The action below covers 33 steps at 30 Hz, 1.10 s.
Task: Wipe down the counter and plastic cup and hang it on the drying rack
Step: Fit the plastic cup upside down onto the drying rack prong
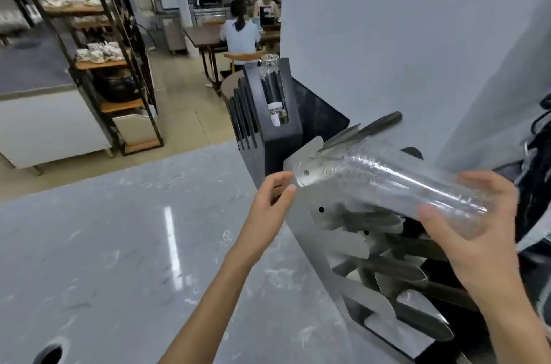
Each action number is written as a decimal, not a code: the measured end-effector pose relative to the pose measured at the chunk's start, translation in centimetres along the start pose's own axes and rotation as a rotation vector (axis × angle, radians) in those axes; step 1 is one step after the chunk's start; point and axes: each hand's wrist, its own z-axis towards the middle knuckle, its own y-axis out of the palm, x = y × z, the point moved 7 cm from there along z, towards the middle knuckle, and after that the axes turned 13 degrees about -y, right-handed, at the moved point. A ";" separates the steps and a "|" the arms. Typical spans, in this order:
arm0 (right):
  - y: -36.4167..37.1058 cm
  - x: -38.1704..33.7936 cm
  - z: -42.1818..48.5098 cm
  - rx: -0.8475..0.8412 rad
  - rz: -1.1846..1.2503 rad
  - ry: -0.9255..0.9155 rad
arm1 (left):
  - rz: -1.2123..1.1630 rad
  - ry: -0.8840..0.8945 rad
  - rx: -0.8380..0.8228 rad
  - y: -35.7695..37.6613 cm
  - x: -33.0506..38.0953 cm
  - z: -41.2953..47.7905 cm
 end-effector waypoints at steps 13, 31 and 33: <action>6.9 6.1 8.7 -0.536 -0.385 -0.454 | -0.089 -0.025 0.082 7.9 -3.1 8.2; 14.2 11.0 9.2 -0.828 -0.616 -0.523 | -0.118 -0.060 0.219 5.9 -6.9 12.8; 14.7 11.2 8.8 -0.833 -0.632 -0.495 | -0.103 -0.068 0.213 5.5 -7.0 13.1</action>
